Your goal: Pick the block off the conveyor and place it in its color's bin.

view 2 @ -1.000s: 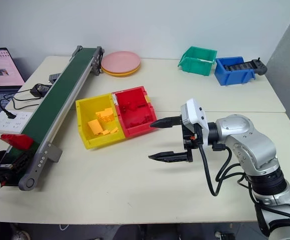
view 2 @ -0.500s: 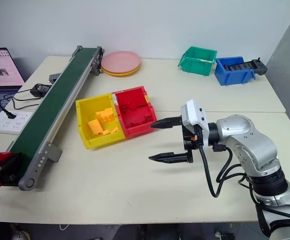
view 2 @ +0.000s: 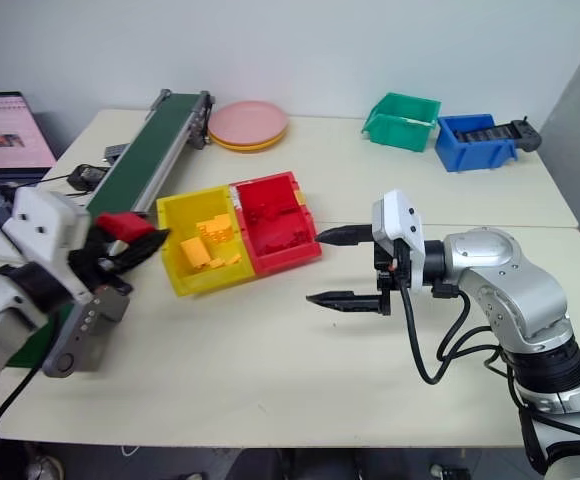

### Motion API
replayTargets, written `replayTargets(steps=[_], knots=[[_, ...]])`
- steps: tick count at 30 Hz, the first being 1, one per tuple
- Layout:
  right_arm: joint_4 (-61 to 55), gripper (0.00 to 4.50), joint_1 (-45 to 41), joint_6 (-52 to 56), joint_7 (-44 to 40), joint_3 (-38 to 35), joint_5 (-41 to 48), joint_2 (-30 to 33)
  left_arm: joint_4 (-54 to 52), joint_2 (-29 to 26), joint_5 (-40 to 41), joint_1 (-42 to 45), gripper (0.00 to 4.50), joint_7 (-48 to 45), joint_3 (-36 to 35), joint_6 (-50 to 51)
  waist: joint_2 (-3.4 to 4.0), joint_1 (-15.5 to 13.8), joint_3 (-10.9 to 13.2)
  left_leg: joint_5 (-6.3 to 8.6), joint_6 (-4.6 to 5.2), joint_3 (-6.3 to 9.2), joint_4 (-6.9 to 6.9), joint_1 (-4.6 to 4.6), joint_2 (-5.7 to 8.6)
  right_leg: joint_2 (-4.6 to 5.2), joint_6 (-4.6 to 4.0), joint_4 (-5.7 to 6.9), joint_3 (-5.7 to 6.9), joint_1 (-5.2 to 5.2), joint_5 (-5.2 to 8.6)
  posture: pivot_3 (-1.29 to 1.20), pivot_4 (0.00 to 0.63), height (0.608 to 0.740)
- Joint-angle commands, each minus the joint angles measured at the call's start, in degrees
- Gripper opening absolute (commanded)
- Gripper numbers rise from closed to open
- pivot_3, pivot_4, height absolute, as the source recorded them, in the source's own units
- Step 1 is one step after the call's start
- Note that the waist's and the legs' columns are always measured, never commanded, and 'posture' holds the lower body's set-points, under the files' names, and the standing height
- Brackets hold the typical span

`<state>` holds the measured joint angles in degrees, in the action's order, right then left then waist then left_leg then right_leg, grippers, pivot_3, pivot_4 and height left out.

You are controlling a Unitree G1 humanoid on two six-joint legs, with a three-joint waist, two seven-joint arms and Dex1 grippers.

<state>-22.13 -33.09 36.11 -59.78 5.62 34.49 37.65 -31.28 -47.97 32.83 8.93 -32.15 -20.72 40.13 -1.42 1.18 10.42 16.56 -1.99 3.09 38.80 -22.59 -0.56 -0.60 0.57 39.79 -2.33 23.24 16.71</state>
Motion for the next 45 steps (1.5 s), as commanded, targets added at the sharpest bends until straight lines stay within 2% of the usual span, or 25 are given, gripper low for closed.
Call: replayTargets(steps=[1,4,6,9,18,20,22,29,30,33,35,39,41,45], knots=[[-3.72,4.5,0.73,2.82,4.0,-3.43,0.21,2.15,7.47,1.89,-4.46,12.26,1.54,-1.16,11.2,-1.28,0.03,0.35,0.02,0.0,0.0,-0.03,0.0,0.0,-0.03,-0.05,0.0,-0.01,-0.05,0.02,0.0,0.0,0.15,0.74],[-5.36,4.5,1.79,3.48,6.17,-4.22,-0.4,3.36,19.38,7.7,-9.86,24.04,1.54,-1.93,20.8,-4.22,0.02,-0.42,0.02,0.0,0.01,0.08,0.05,0.0,0.03,-0.07,0.0,0.11,0.06,-0.03,0.0,0.0,0.15,0.74],[-6.43,4.5,2.31,3.28,7.34,-3.9,-0.96,3.51,25.31,10.42,-12.49,27.88,1.54,-2.14,23.34,-6.18,0.0,-0.53,0.0,-0.01,0.02,0.1,0.11,0.01,0.09,-0.1,0.0,0.12,0.08,-0.08,0.0,0.0,0.15,0.74],[-8.51,4.5,3.63,3.45,8.94,-4.44,-0.4,3.24,31.26,13.27,-14.75,31.44,1.54,-3.38,25.62,-9.17,0.0,0.17,0.0,-0.01,0.02,-0.05,0.12,-0.09,0.04,-0.11,0.01,0.06,-0.09,0.05,0.01,0.0,0.15,0.74],[-10.98,4.5,6.24,3.56,11.18,-6.16,0.45,3.81,41.57,16.71,-19.99,37.27,1.54,-5.94,27.47,-15.05,0.0,0.32,0.0,-0.02,0.02,-0.02,0.16,-0.26,0.03,-0.11,-0.01,0.14,-0.07,0.22,0.05,0.0,0.15,0.74],[-10.94,4.5,6.4,3.4,11.29,-6.14,0.33,3.82,42.4,16.71,-21.36,37.59,2.24,-6.01,27.5,-16.19,0.0,0.33,0.0,-0.02,0.02,0.04,0.17,-0.2,0.03,-0.11,-0.01,0.15,-0.03,0.13,0.05,0.0,0.15,0.74],[-10.87,4.5,6.58,3.09,11.35,-6.07,0.32,3.85,42.12,16.99,-21.12,37.59,2.42,-6.5,26.91,-15.58,0.0,0.37,0.01,-0.02,0.02,0.04,0.16,-0.18,0.02,-0.12,-0.01,0.15,-0.03,0.13,0.05,0.0,0.15,0.74],[-10.07,4.5,6.64,2.02,10.88,-5.55,-0.11,3.91,41.51,17.31,-21.63,37.56,3.97,-5.84,25.63,-15.79,0.0,0.33,0.0,-0.02,0.01,0.04,0.18,-0.22,0.02,-0.11,0.0,0.14,-0.04,0.15,0.05,0.0,0.15,0.74],[-9.8,4.5,6.58,1.73,10.71,-5.4,-0.26,3.91,40.69,17.08,-21.38,37.36,4.12,-5.78,25.2,-15.23,0.0,0.34,0.0,-0.02,0.02,0.04,0.18,-0.21,0.02,-0.12,0.0,0.15,-0.04,0.15,0.05,0.0,0.15,0.74],[-9.22,4.5,6.48,0.98,10.53,-5.03,-0.73,3.84,37.9,15.78,-21.95,36.26,4.12,-5.72,24.96,-13.84,0.0,0.36,0.0,-0.02,0.02,0.05,0.17,-0.21,0.01,-0.12,0.0,0.15,-0.03,0.15,0.05,0.0,0.15,0.74],[-8.38,4.5,7.35,-1.9,10.84,-4.78,-2.96,3.45,31.01,12.5,-23.54,31.24,4.12,-5.15,23.38,-15.53,0.0,0.57,0.0,-0.02,0.01,0.05,0.17,-0.22,0.01,-0.12,0.0,0.14,-0.04,0.15,0.05,0.0,0.15,0.74],[-6.0,4.5,10.3,-10.74,10.81,-5.46,-5.99,0.28,18.35,9.4,-20.39,21.1,4.12,-3.09,15.44,-10.0,0.0,0.71,0.0,-0.02,0.01,-0.02,0.13,-0.14,-0.04,-0.12,0.0,0.16,-0.11,0.17,0.06,0.0,0.15,0.74],[-4.49,4.5,11.79,-13.7,10.79,-5.76,-7.16,-0.74,12.59,8.95,-18.86,15.88,4.12,-2.15,11.63,-7.46,0.01,0.48,0.0,-0.02,0.01,0.05,0.13,-0.16,-0.06,-0.13,0.0,0.17,-0.04,0.18,0.05,0.0,0.15,0.74],[0.82,4.5,14.03,-18.05,9.56,-6.31,-7.81,-2.46,-0.52,12.07,-14.84,3.75,4.12,1.59,5.25,-0.33,-0.01,0.26,-0.01,-0.02,0.01,0.05,0.17,-0.1,-0.02,-0.09,0.0,0.16,-0.05,0.04,0.05,0.0,0.15,0.74]])
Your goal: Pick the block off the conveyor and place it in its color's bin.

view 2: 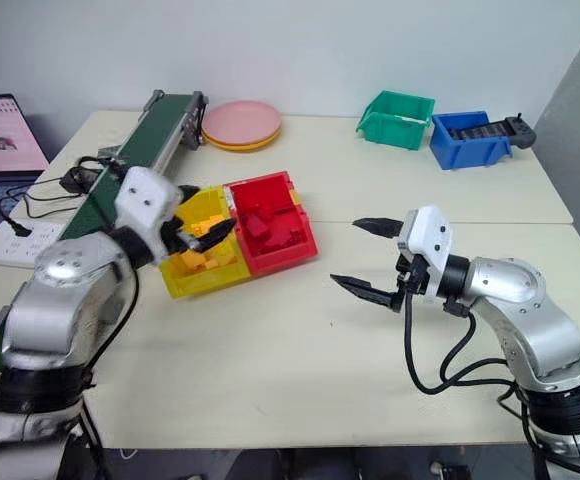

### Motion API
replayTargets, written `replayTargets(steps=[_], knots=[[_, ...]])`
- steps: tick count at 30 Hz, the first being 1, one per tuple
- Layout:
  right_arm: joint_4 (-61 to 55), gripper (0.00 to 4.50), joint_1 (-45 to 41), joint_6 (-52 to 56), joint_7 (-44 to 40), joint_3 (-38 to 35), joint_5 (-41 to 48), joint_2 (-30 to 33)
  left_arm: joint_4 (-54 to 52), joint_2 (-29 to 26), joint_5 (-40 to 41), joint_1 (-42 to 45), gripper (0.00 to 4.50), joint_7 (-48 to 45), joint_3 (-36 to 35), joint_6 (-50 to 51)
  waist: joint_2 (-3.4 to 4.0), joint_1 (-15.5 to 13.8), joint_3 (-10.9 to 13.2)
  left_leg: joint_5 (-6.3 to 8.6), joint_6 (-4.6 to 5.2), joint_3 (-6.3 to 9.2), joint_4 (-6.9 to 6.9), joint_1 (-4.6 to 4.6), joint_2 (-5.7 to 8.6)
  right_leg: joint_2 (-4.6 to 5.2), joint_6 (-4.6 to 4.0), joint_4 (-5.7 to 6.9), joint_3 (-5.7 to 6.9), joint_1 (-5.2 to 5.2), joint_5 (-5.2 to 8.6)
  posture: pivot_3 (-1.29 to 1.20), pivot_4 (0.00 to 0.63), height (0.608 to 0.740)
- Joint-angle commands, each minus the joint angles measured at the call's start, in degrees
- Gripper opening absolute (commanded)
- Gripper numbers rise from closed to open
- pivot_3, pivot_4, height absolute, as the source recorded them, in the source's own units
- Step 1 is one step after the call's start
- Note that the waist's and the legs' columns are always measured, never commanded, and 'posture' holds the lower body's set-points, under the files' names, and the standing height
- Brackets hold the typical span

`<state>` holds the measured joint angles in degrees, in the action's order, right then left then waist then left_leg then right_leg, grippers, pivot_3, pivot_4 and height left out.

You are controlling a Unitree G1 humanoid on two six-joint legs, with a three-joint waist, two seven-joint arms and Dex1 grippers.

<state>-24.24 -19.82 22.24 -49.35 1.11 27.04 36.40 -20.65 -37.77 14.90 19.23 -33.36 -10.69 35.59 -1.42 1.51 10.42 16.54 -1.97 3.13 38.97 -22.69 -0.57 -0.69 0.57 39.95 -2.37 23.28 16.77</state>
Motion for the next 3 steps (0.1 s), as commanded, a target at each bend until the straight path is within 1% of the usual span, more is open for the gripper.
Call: replayTargets(steps=[1,3], knots=[[4.3,4.5,0.9,-4.83,-1.11,-1.94,-0.31,-1.62,-13.62,2.59,3.91,-8.93,4.12,3.13,-5.11,4.75,-0.01,-0.13,-0.01,0.0,0.0,0.01,0.01,0.01,0.0,0.01,0.0,-0.02,0.0,-0.02,0.0,0.0,0.15,0.74],[6.34,4.5,1.21,-3.34,-2.12,-2.02,0.8,-1.41,-16.47,4.03,4.92,-11.8,4.12,4.11,-5.31,5.62,-0.01,-0.25,-0.01,0.0,0.0,0.02,0.0,0.04,0.01,0.02,0.0,-0.01,0.02,-0.05,0.0,0.0,0.15,0.74]])
